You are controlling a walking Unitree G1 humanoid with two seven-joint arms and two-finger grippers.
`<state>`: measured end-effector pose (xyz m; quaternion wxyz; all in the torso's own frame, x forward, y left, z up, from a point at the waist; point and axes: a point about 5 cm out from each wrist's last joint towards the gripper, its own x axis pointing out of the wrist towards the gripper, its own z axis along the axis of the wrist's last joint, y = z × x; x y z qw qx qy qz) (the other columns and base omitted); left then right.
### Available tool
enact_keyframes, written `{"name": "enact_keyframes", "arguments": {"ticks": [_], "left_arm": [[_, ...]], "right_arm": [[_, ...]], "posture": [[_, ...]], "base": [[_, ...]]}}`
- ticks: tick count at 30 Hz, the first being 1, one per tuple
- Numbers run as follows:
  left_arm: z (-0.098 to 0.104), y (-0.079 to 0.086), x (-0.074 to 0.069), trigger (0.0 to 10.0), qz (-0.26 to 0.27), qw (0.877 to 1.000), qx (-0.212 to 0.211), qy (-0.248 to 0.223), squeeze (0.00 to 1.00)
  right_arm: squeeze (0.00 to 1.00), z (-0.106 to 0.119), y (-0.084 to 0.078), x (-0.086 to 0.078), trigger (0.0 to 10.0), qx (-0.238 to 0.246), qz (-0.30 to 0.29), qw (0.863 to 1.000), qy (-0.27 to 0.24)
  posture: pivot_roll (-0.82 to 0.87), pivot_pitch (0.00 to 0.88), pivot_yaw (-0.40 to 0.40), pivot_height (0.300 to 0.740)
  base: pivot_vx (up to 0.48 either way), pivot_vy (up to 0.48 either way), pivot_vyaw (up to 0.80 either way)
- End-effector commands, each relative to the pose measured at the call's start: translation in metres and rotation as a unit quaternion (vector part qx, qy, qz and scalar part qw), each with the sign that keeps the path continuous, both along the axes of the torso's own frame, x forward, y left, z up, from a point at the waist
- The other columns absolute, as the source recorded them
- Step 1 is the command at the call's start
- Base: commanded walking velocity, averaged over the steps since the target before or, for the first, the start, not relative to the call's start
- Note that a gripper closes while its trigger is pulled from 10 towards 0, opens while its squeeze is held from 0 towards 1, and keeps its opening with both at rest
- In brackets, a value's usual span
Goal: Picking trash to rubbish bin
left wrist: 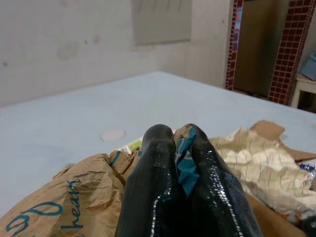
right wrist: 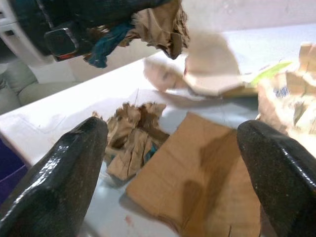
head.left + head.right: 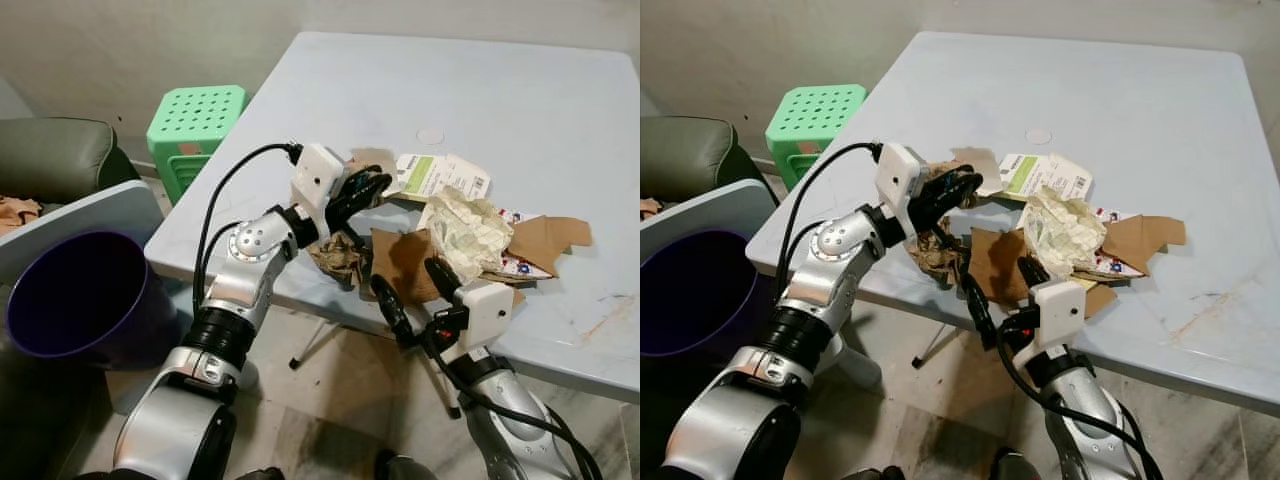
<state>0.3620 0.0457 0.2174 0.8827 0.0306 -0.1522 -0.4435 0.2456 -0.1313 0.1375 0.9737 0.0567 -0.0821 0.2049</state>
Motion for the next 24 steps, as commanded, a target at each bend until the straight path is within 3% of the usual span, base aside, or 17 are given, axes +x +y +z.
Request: {"name": "enact_keyframes", "arguments": {"ticks": [1, 4, 5, 12, 18, 22, 24], "left_arm": [[0.004, 0.008, 0.000, 0.0, 0.007, 1.000, -0.009, -0.004, 0.00], [0.004, 0.011, -0.003, 0.0, 0.011, 1.000, -0.018, 0.000, 0.00], [-0.003, 0.013, -0.004, 10.0, 0.027, 0.999, -0.008, 0.015, 0.00], [-0.010, 0.025, -0.007, 10.0, 0.070, 0.997, -0.013, 0.028, 0.00], [-0.008, 0.046, -0.009, 10.0, 0.132, 0.990, -0.037, 0.015, 0.00], [-0.008, 0.082, -0.008, 10.0, 0.235, 0.969, -0.076, 0.024, 0.00], [-0.010, 0.088, -0.009, 10.0, 0.253, 0.964, -0.076, 0.025, 0.00]], "right_arm": [[0.00, -0.001, -0.001, 0.000, 10.0, 0.003, 0.000, 1.000, 0.000], [0.00, -0.001, -0.003, 0.002, 10.0, 0.002, -0.001, 1.000, -0.001], [0.00, -0.001, -0.005, 0.005, 10.0, 0.004, -0.005, 1.000, -0.004], [0.00, 0.003, -0.011, 0.013, 10.0, 0.009, -0.030, 0.999, -0.018], [0.00, 0.010, -0.021, 0.021, 10.0, 0.015, -0.064, 0.997, -0.034], [0.00, 0.017, -0.025, 0.030, 10.0, 0.007, -0.083, 0.995, -0.048], [0.00, 0.017, -0.026, 0.031, 10.0, 0.006, -0.085, 0.995, -0.048]], "posture": [[-0.12, 0.093, 0.056, 0.740], [-0.12, 0.088, 0.055, 0.740], [-0.11, 0.083, 0.050, 0.740], [-0.10, 0.078, 0.045, 0.740], [-0.08, 0.078, 0.025, 0.740], [-0.06, 0.078, 0.006, 0.740], [-0.05, 0.080, -0.001, 0.740]], "base": [[0.000, 0.000, 0.00], [0.000, 0.000, 0.00], [0.000, 0.000, 0.00], [0.000, 0.000, 0.00], [0.000, 0.000, 0.00], [0.000, 0.000, 0.00], [0.000, 0.000, 0.00]]}}
